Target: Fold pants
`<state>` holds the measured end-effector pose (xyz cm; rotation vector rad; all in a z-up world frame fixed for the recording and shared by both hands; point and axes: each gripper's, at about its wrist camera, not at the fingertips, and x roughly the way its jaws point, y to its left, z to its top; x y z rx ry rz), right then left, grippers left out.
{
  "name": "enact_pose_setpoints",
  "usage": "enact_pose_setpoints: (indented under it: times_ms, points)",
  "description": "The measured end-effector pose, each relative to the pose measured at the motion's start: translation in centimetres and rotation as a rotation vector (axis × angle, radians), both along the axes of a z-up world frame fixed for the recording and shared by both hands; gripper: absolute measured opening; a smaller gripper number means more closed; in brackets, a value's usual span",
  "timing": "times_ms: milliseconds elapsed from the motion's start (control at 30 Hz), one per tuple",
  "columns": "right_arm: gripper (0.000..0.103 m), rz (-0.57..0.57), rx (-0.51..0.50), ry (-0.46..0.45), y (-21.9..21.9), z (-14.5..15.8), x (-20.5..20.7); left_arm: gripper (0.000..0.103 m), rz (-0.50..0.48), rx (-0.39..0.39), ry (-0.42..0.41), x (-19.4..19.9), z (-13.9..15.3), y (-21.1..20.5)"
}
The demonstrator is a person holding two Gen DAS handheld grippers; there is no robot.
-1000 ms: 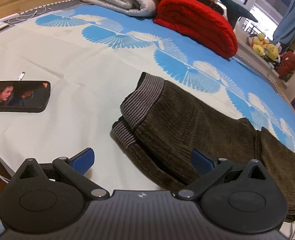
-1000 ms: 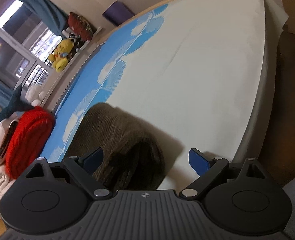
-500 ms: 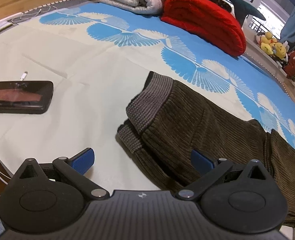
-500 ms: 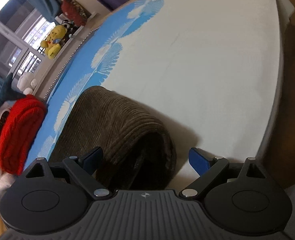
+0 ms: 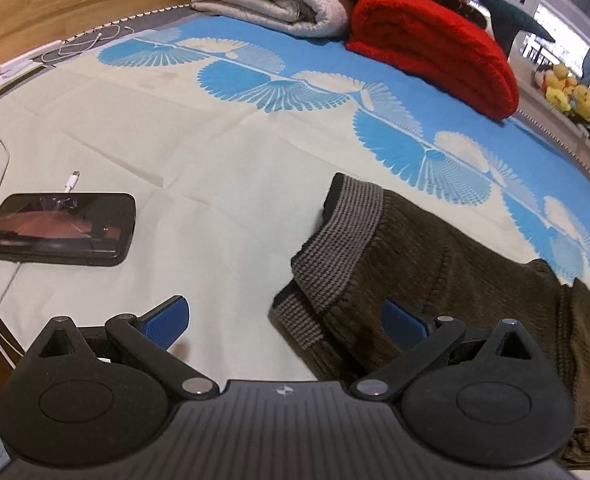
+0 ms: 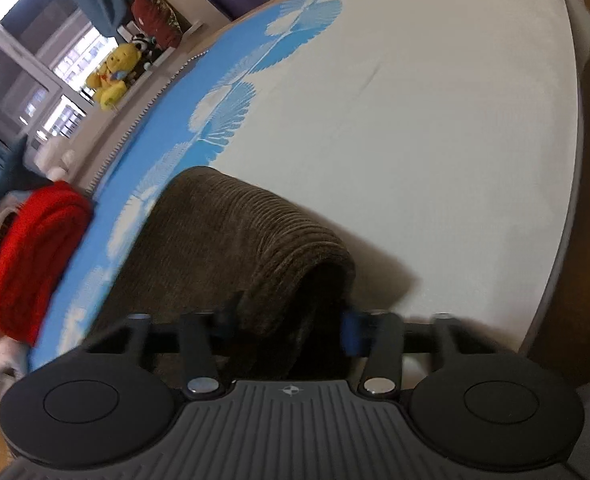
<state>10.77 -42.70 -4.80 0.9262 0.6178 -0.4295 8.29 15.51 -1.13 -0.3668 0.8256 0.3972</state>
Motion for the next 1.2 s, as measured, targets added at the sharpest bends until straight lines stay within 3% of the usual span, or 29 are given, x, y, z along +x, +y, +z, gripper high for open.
enact_pose_setpoints:
  times_ms: [133, 267, 367, 400, 433, 467, 500, 567, 667, 900, 1033, 1200]
  points:
    - [0.043, 0.002, -0.002, -0.010, 0.0, 0.2, 0.0, 0.103, -0.025, -0.007, 0.029, 1.3, -0.6, 0.6]
    - [0.059, -0.029, 0.046, 0.013, -0.2, -0.7, 0.2, 0.103, -0.026, -0.033, 0.061, 1.6, -1.9, 1.2]
    - [0.070, 0.000, 0.014, 0.004, 0.3, -0.6, 0.7, 0.103, -0.039, -0.048, 0.101, 2.1, -2.8, 1.3]
    - [0.066, 0.018, -0.022, 0.012, 0.8, -0.4, 1.1, 0.103, -0.045, -0.027, 0.112, 2.3, -2.9, 1.1]
    - [0.044, 0.036, -0.060, 0.030, 1.2, -0.2, 1.3, 0.103, -0.055, -0.007, 0.116, 2.3, -2.9, 0.9]
    - [0.033, 0.049, -0.087, 0.041, 1.5, 0.0, 1.3, 0.103, -0.066, 0.016, 0.118, 2.4, -2.9, 0.7]
    - [0.030, 0.056, -0.090, 0.019, 1.7, 0.2, 1.1, 0.103, -0.077, 0.037, 0.117, 2.5, -2.8, 0.4]
    - [0.028, 0.058, -0.092, -0.040, 2.0, 1.1, 0.7, 0.103, -0.102, 0.082, 0.119, 2.5, -2.8, -0.1]
    - [0.028, 0.047, -0.124, -0.041, 2.5, 1.6, 0.8, 0.103, -0.115, 0.104, 0.121, 2.7, -2.8, -0.3]
    - [0.026, 0.010, -0.173, -0.011, 3.8, 2.4, 1.4, 0.103, -0.065, -0.042, 0.089, 2.2, -0.9, 1.8]
    - [0.023, 0.107, -0.374, -0.062, 7.1, 6.0, 2.2, 0.103, -0.081, -0.098, 0.020, 2.1, 1.2, 2.9]
    - [0.022, 0.319, -0.616, -0.181, 15.2, 10.6, 4.4, 0.103, -0.080, -0.145, -0.028, 3.0, 2.4, 4.7]
